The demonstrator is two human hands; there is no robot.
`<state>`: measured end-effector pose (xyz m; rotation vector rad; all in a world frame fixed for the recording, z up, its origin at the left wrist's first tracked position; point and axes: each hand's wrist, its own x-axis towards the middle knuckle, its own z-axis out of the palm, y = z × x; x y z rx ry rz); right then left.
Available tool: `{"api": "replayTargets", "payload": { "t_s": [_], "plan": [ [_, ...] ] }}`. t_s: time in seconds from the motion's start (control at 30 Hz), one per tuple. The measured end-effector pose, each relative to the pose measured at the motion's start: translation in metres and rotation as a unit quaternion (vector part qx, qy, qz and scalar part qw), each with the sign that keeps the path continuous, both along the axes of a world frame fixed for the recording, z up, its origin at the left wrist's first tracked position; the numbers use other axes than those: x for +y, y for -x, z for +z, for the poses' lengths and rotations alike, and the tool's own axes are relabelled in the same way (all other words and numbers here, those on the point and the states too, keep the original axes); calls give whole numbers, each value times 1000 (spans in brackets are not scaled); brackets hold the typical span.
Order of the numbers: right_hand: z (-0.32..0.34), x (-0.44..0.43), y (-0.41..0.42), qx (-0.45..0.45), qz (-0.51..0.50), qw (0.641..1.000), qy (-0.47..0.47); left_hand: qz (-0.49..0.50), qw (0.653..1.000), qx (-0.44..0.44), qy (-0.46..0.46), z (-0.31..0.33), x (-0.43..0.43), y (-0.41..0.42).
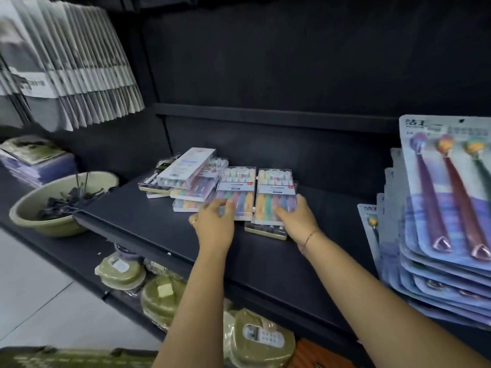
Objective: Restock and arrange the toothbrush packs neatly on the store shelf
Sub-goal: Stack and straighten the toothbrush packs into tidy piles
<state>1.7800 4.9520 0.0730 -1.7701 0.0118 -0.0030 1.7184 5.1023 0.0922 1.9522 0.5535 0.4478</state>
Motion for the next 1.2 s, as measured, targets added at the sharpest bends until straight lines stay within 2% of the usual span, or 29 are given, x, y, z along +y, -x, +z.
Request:
{"api": "replayTargets", "payload": {
  "t_s": [0.13,0.27,0.4,0.47,0.57,0.7,0.77,0.87,1.03,1.2],
  "plan": [
    [4,-27,20,27,23,996,-87,3,996,9,89,0,-3,6],
    [6,-51,51,33,51,991,-121,-28,976,88,195,8,-14,16],
    [15,-61,84,29,42,989,-142,-78,952,82,284,12,-14,32],
    [23,-60,104,37,42,990,-132,-87,951,60,291,25,-14,42],
    [34,-57,145,20,61,991,-116,-73,957,-18,278,59,-14,61],
    [56,-80,209,-129,50,990,-24,-86,950,-137,269,103,-27,87],
    [74,-109,236,-180,29,983,0,-126,940,-173,264,123,-49,100],
    [106,-160,266,-207,-7,978,-18,-199,923,-180,274,150,-100,110],
    [142,-266,276,-213,-159,960,-83,-323,892,-129,289,166,-219,111],
    [168,-390,277,-227,-324,913,-97,-408,850,-54,327,163,-351,112]
  ]
}}
